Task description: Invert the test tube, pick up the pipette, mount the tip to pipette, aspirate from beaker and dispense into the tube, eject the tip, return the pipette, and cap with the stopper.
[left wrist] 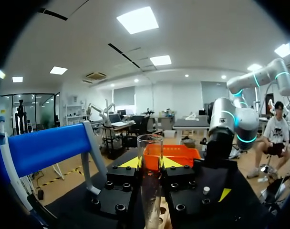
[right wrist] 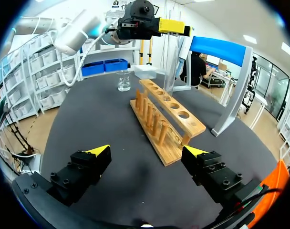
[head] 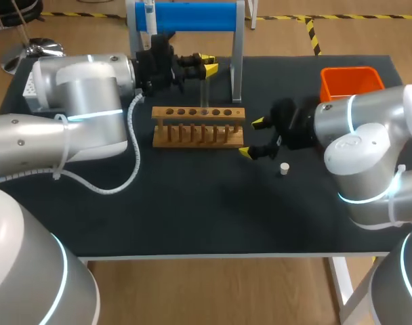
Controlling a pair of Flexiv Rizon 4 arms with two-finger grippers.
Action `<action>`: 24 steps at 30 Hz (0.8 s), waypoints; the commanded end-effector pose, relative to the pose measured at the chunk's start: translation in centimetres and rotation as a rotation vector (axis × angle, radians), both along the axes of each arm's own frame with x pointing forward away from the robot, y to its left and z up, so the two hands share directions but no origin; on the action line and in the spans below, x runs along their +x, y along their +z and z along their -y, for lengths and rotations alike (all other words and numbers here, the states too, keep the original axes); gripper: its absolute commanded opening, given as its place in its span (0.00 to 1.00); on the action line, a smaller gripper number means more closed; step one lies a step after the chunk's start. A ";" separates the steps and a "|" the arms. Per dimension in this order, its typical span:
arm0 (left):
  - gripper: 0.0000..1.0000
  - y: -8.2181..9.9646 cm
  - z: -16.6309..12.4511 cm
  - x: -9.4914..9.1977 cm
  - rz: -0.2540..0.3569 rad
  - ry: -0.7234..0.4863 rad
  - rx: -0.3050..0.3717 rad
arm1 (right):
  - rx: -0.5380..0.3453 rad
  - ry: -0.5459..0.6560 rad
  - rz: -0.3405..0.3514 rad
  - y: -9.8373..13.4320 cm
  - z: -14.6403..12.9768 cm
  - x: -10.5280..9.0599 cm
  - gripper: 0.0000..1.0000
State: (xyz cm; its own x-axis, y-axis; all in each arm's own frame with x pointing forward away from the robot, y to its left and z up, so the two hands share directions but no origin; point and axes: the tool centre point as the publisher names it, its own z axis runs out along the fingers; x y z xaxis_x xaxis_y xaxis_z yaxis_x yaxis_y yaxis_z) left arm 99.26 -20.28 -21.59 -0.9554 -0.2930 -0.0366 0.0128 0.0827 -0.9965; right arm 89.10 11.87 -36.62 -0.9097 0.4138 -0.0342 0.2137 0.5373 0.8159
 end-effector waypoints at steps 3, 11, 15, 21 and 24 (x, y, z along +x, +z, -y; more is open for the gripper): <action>0.00 -0.5 0.2 -0.2 0.006 0.012 -0.007 | 0.000 0.000 0.000 0.0 0.1 -0.1 1.00; 0.00 -0.9 0.0 -0.3 0.017 0.013 -0.004 | 0.000 0.000 0.000 0.0 0.1 -0.1 1.00; 0.00 -1.1 0.1 -0.3 0.019 0.014 0.007 | 0.000 0.000 0.000 0.0 0.1 -0.1 1.00; 0.00 -1.4 0.1 -0.2 0.032 0.021 0.004 | 0.000 0.000 0.000 0.0 0.1 -0.1 1.00; 0.00 -1.5 0.1 -0.2 0.037 0.023 0.003 | 0.000 0.000 0.000 0.0 0.1 -0.1 1.00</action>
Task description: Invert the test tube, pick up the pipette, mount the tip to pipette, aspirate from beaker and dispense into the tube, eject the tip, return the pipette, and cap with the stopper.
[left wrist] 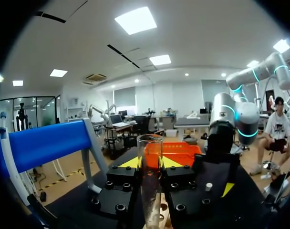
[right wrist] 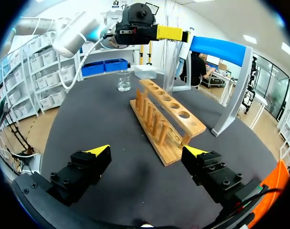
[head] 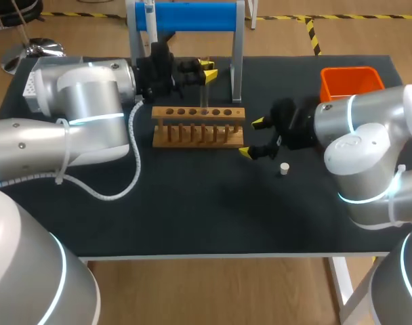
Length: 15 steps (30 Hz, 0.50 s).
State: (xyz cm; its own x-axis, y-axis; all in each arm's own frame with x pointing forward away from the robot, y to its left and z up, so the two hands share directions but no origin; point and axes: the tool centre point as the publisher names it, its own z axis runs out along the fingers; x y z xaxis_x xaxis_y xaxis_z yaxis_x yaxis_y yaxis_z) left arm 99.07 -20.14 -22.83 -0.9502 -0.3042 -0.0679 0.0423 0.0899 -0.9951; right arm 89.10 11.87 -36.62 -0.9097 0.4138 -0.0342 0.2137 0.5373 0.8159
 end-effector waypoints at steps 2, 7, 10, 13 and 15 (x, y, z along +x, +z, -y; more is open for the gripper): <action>0.00 -0.4 0.3 0.0 0.008 0.014 -0.004 | 0.000 0.000 0.000 0.0 0.1 -0.1 1.00; 0.00 -0.7 0.2 0.0 0.009 0.015 0.001 | 0.000 0.000 0.000 0.0 0.1 -0.1 1.00; 0.00 -0.8 0.2 0.0 0.009 0.015 0.008 | 0.000 0.000 0.000 0.0 0.1 -0.1 1.00; 0.00 -1.1 0.1 0.0 0.007 0.020 0.006 | 0.000 0.000 0.000 0.0 0.1 -0.1 1.00; 0.00 -1.1 0.1 0.0 0.008 0.023 0.003 | 0.000 0.000 0.000 0.0 0.1 -0.1 1.00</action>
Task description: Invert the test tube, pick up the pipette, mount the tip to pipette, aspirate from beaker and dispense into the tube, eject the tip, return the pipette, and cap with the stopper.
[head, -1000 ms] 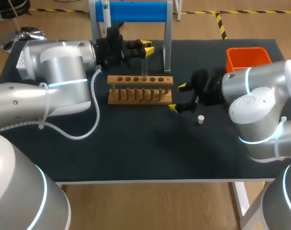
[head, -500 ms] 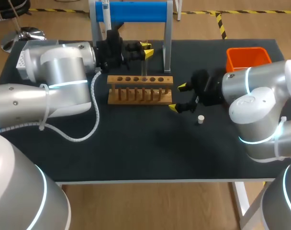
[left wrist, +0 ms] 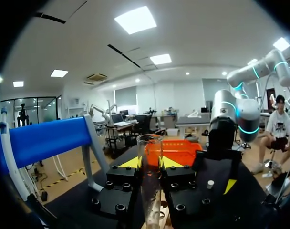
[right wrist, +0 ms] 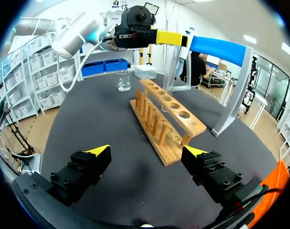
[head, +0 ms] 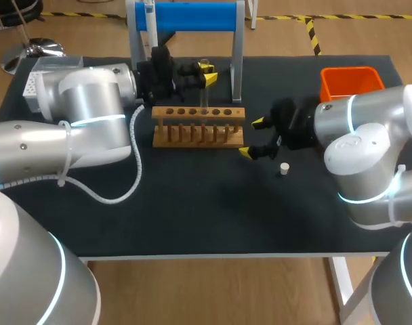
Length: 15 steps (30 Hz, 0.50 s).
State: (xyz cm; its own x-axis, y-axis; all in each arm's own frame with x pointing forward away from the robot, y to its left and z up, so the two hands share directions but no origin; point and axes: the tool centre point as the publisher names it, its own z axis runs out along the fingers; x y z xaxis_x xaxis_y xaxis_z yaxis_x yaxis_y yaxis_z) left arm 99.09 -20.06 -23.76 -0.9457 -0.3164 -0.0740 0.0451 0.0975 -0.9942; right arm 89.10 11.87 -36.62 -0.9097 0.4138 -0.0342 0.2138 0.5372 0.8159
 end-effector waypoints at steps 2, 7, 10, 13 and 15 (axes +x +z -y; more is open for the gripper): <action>0.00 -0.3 0.2 0.0 0.007 0.010 -0.004 | 0.000 0.000 0.000 0.0 0.1 -0.1 1.00; 0.00 -0.7 0.2 0.1 0.010 0.013 -0.007 | 0.000 0.000 0.000 0.0 0.1 -0.1 1.00; 0.00 -0.9 0.1 0.1 0.012 0.016 -0.007 | 0.000 0.000 0.000 0.0 0.1 -0.1 1.00; 0.00 -1.2 0.0 0.1 0.012 0.021 -0.008 | 0.000 0.000 0.000 0.0 0.1 -0.1 1.00; 0.00 -1.4 0.0 0.1 0.011 0.022 -0.009 | 0.000 0.000 0.000 0.0 0.1 -0.1 1.00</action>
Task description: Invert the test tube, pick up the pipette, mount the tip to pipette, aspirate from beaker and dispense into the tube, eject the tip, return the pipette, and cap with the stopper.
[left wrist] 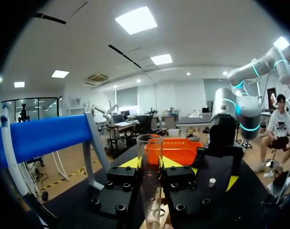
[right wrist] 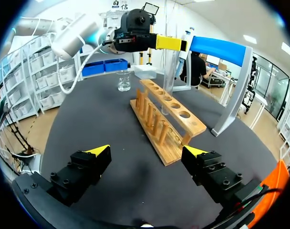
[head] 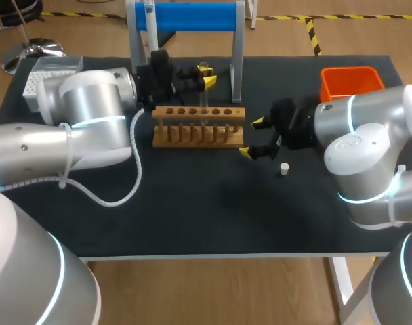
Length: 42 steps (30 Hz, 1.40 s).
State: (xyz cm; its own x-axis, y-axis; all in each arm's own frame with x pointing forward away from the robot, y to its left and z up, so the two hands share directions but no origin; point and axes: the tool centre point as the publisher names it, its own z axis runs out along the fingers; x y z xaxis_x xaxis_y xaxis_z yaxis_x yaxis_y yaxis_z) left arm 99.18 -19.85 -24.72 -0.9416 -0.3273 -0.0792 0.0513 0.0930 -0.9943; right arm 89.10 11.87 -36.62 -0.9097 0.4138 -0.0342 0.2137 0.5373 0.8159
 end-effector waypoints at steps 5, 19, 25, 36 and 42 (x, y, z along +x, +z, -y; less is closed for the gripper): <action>0.00 -0.8 0.2 0.0 -0.001 0.012 -0.005 | 0.000 0.000 0.000 0.0 0.1 -0.1 1.00; 0.00 -1.8 0.1 0.1 -0.011 0.012 -0.007 | 0.000 0.000 0.000 0.0 0.1 -0.1 1.00; 0.00 -2.4 0.0 0.2 -0.019 0.021 -0.004 | 0.000 0.000 0.000 0.0 0.1 -0.1 1.00; 0.00 -3.1 0.1 0.2 -0.027 0.022 0.015 | 0.000 0.000 0.000 0.0 0.1 -0.1 1.00; 0.00 -3.3 0.1 0.2 -0.021 0.017 0.027 | 0.000 0.000 0.000 0.0 0.1 -0.1 1.00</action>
